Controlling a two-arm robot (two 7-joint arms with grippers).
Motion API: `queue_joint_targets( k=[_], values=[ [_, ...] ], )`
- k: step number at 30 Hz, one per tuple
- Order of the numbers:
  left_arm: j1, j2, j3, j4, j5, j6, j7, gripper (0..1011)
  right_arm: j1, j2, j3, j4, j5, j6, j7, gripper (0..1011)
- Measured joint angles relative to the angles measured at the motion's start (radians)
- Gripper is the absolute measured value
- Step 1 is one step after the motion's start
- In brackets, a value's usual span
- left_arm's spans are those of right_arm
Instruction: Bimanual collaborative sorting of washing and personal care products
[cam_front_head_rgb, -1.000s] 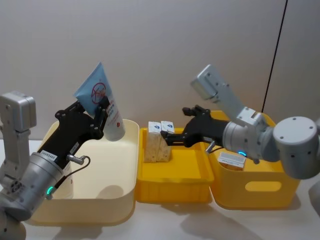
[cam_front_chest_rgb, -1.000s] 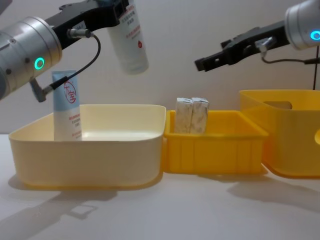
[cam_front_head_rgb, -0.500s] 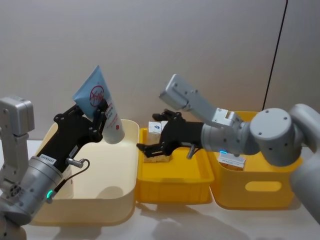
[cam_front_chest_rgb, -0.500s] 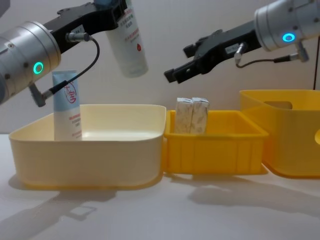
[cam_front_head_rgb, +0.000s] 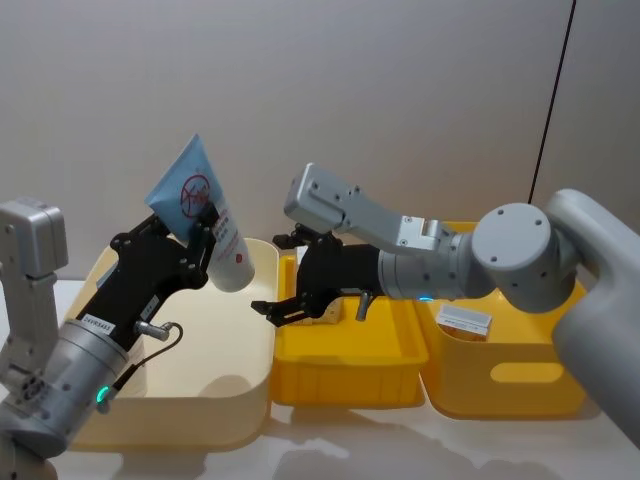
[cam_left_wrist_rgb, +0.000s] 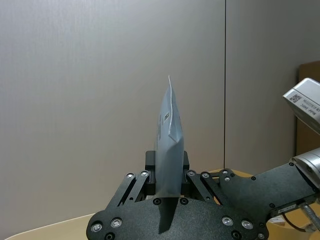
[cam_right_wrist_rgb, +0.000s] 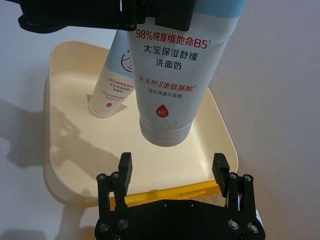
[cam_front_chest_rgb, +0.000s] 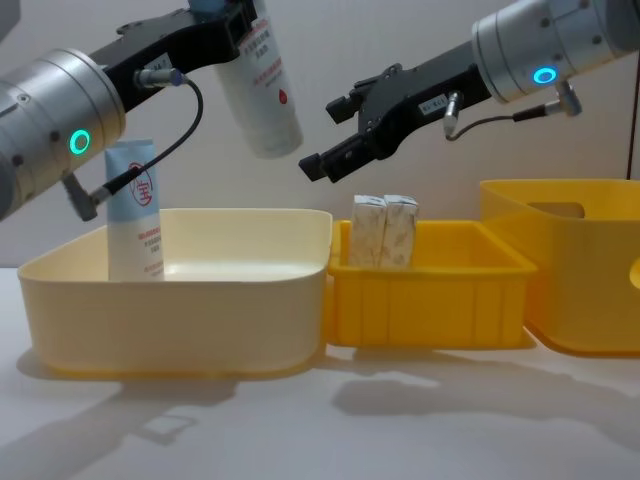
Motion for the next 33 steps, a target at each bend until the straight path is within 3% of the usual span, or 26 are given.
queue_joint_targets(
  k=[10, 21, 33],
  values=[
    [0.004, -0.01, 0.003, 0.0, -0.006, -0.002, 0.001, 250, 0.021, -0.014, -0.018, 0.028, -0.002, -0.02, 0.004, 1001],
    [-0.009, -0.014, 0.013, 0.007, -0.006, 0.003, 0.001, 250, 0.044, -0.032, -0.047, 0.056, 0.004, -0.014, 0.034, 1001],
    [-0.03, -0.016, 0.026, 0.019, -0.006, 0.013, -0.004, 250, 0.052, -0.047, -0.062, 0.07, 0.008, -0.008, 0.025, 1001]
  ],
)
